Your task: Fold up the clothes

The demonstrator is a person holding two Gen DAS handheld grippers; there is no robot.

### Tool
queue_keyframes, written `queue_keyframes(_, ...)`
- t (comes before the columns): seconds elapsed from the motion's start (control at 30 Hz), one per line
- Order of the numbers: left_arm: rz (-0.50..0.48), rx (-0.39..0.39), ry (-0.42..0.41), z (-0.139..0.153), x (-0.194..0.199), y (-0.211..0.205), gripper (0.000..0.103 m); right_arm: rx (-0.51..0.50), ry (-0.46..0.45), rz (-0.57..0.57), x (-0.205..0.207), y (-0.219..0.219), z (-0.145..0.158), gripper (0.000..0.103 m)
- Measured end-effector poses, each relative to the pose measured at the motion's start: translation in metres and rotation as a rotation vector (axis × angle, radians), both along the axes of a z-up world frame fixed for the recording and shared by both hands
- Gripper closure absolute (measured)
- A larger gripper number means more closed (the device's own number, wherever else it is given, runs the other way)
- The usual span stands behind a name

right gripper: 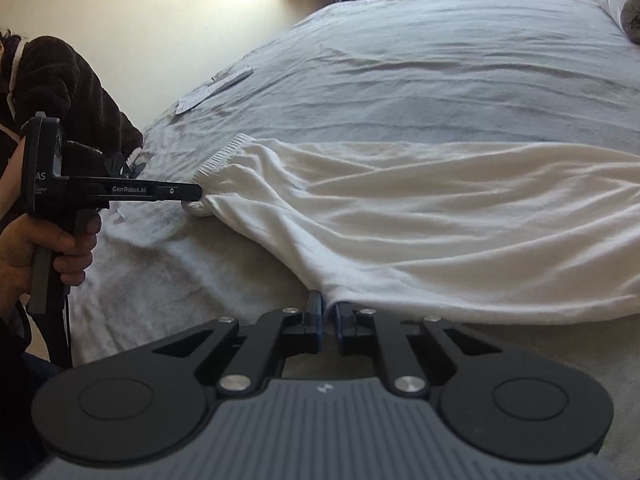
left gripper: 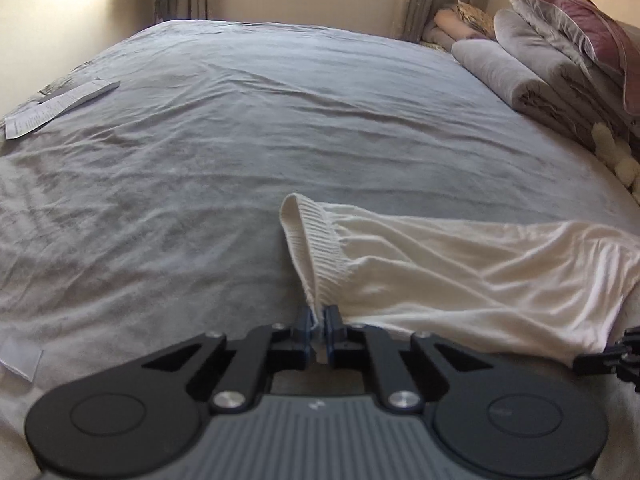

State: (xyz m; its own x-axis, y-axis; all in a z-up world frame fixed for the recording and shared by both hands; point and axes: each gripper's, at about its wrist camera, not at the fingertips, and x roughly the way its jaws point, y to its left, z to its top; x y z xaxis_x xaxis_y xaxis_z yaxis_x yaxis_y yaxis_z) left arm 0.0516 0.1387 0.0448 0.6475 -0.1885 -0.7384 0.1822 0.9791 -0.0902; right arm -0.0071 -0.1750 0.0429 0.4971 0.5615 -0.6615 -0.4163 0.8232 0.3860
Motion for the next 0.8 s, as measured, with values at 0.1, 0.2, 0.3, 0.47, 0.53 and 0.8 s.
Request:
queue_keyframes(0.1,-0.037,-0.014,0.008,0.001,-0.004,0.006,0.096,-0.01,0.017,0.019,0.001,-0.002,0.0,0.091)
queue_keyframes(0.2,-0.076,-0.006,0.013,0.002,-0.007,0.008,0.096,0.02,0.041,0.027,0.003,-0.009,0.002,0.092)
queue_keyframes(0.3,-0.132,0.004,0.015,0.002,-0.011,0.01,0.095,0.026,0.06,0.022,0.006,-0.014,0.0,0.092)
queue_keyframes(0.47,-0.237,0.012,0.007,0.005,-0.018,0.016,0.092,-0.012,0.068,0.067,0.005,-0.014,0.001,0.092)
queue_keyframes(0.53,-0.212,-0.022,-0.001,0.008,-0.018,0.024,0.088,-0.043,0.063,0.082,0.005,-0.012,0.002,0.089)
queue_keyframes(0.8,-0.023,-0.244,0.015,0.011,-0.003,0.042,0.061,-0.105,0.022,0.19,-0.006,-0.016,0.018,0.086)
